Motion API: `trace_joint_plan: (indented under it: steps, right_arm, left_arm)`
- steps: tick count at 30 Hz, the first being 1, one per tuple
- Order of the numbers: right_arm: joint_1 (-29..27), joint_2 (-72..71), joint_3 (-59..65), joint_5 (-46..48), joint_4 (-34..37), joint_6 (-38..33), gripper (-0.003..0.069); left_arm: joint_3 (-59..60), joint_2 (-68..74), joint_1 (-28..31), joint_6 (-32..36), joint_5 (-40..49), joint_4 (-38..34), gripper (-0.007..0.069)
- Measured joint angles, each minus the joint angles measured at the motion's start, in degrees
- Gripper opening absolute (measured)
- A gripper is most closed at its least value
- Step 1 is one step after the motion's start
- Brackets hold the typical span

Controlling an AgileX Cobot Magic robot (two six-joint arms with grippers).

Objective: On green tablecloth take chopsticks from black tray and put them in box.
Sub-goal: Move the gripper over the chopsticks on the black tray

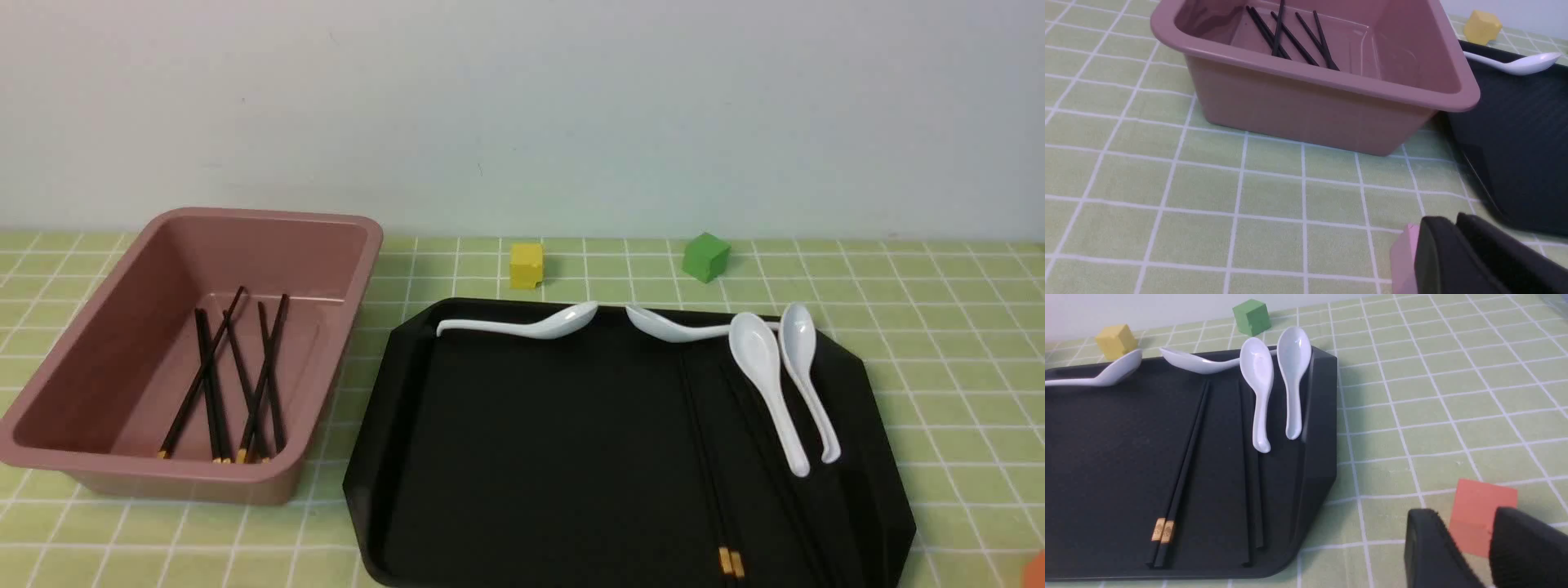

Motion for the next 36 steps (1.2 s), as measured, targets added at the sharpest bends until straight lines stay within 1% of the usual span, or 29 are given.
trace_joint_plan:
  steps: [36]
  right_arm:
    - [0.0, 0.0, 0.0, 0.0, 0.0, 0.0, 0.0240]
  left_arm:
    - [0.0, 0.0, 0.0, 0.0, 0.0, 0.0, 0.0094]
